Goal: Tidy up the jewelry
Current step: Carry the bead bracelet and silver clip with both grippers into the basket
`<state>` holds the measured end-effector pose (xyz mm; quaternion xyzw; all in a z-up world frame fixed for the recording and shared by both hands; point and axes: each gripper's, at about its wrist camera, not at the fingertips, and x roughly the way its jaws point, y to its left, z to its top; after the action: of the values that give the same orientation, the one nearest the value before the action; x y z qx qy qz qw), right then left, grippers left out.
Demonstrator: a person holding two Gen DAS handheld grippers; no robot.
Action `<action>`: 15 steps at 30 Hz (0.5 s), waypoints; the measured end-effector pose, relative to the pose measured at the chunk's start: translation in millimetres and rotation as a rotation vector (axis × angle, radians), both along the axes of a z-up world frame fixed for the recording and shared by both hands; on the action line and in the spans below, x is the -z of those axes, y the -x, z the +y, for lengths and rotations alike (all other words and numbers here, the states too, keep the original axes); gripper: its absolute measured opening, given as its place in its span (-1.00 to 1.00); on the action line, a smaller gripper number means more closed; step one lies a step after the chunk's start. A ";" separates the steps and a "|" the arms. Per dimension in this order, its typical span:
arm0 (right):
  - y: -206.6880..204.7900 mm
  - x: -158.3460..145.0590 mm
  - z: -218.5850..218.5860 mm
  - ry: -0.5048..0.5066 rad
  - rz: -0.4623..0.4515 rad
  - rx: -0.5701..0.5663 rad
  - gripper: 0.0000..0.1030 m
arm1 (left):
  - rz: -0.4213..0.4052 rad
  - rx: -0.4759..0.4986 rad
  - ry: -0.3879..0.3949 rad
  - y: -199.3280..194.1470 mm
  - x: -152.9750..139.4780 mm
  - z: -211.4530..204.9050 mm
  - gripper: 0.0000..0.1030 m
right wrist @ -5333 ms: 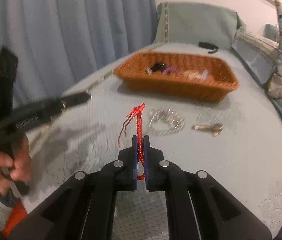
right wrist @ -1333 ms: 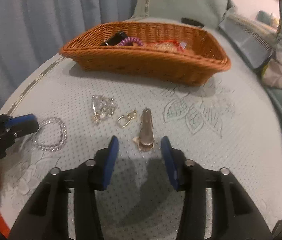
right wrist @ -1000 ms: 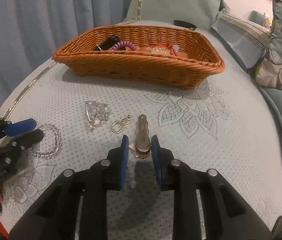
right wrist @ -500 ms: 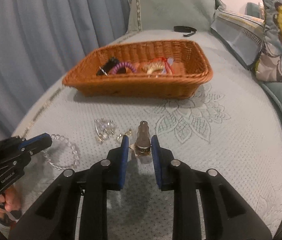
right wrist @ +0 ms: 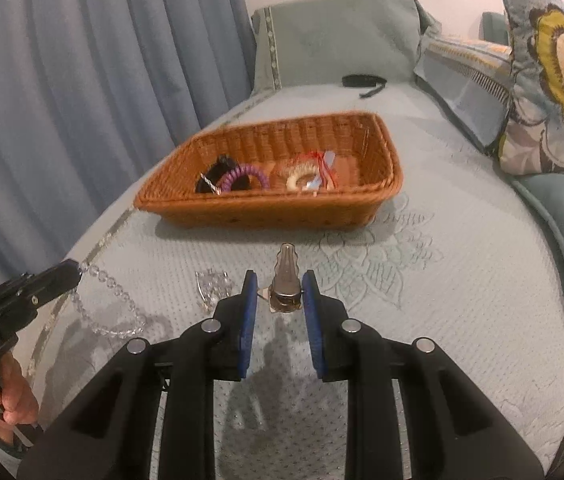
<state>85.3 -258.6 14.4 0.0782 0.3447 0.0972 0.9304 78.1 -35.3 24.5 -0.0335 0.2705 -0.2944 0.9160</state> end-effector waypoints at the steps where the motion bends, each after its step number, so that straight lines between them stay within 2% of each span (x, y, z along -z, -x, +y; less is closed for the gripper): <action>1: -0.2 -3.9 -1.3 -0.009 0.000 0.001 -0.60 | -0.009 0.002 0.004 -2.0 -4.2 -0.6 -0.89; 3: -1.8 -11.8 -2.5 -0.028 -0.011 -0.001 -0.60 | -0.026 0.012 0.011 -7.6 -13.9 -3.2 -0.89; 5: -5.7 -21.1 -0.8 -0.015 -0.033 0.008 -0.60 | -0.055 0.014 -0.007 -17.9 -24.0 -8.2 -0.89; 9: -30.3 -35.6 4.4 0.020 -0.062 0.012 -0.60 | -0.090 0.013 0.009 -45.7 -40.9 -12.3 -0.89; 15: -93.6 -40.7 8.7 0.024 -0.057 0.015 -0.61 | -0.056 -0.023 0.058 -115.9 -39.9 -17.2 -0.89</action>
<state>178.9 -249.9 55.1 0.0671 0.3188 0.0882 0.9413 194.0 -52.5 64.5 -0.0549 0.2359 -0.2922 0.9252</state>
